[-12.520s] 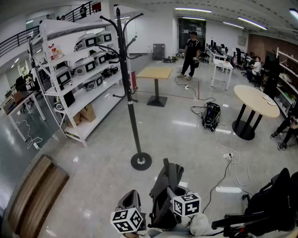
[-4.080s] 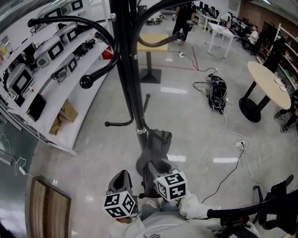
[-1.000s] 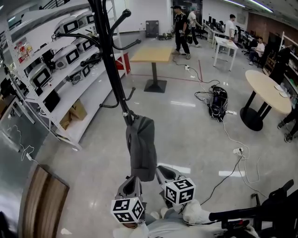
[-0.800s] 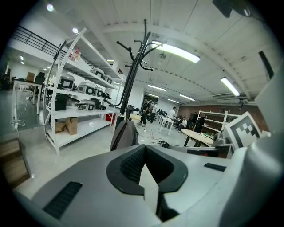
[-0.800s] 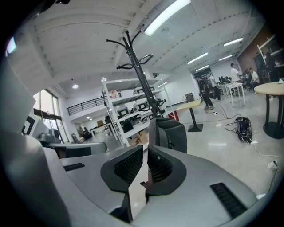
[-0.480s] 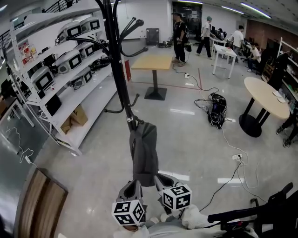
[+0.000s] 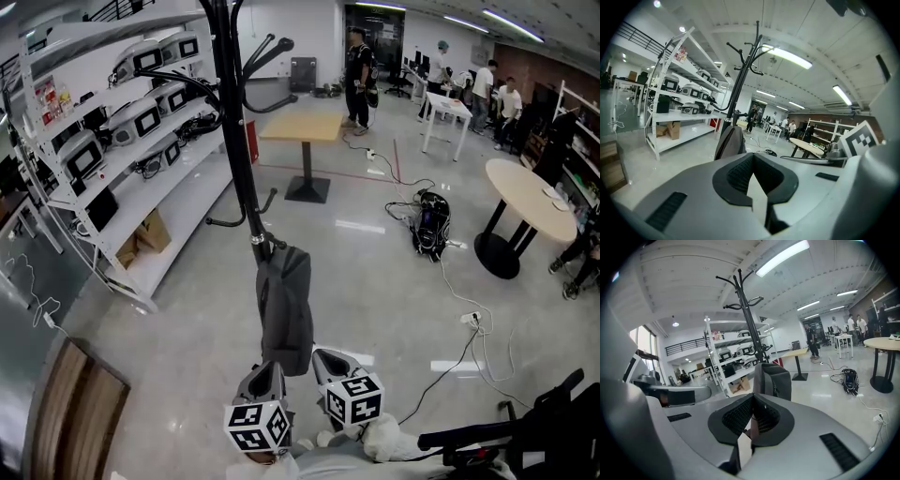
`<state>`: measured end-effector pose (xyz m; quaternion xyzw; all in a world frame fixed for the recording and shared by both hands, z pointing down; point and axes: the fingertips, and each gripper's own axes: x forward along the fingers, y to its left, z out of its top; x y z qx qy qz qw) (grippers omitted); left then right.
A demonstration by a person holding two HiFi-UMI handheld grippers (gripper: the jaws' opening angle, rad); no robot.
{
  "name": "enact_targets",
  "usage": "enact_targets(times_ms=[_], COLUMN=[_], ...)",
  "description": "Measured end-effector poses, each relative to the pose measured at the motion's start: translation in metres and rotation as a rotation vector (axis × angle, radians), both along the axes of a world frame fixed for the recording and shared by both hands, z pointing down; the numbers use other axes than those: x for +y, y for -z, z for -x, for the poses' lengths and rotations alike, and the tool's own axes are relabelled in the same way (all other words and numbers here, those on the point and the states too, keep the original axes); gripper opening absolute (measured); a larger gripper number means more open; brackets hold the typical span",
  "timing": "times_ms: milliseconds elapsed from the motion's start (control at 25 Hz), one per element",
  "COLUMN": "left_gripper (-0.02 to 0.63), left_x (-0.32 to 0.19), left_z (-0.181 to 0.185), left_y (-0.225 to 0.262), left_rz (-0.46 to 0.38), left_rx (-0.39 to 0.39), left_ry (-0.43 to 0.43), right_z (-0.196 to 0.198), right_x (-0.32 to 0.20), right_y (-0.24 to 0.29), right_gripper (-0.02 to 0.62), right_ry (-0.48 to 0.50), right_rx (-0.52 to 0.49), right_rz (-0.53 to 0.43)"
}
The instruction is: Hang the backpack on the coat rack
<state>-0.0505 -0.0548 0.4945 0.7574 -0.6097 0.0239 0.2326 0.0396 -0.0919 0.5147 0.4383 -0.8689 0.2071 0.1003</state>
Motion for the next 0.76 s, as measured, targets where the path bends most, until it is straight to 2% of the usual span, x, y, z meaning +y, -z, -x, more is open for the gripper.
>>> enact_targets(times_ms=[760], left_gripper=[0.003], left_x=[0.0018], left_z=[-0.0059], left_y=[0.0030], left_rz=[-0.005], left_rx=[-0.012], left_ry=[-0.021], right_z=[-0.0036], right_x=[0.0054], right_y=[-0.0033], right_gripper=[0.014], right_ry=[-0.001], right_rx=[0.012], right_rz=[0.012])
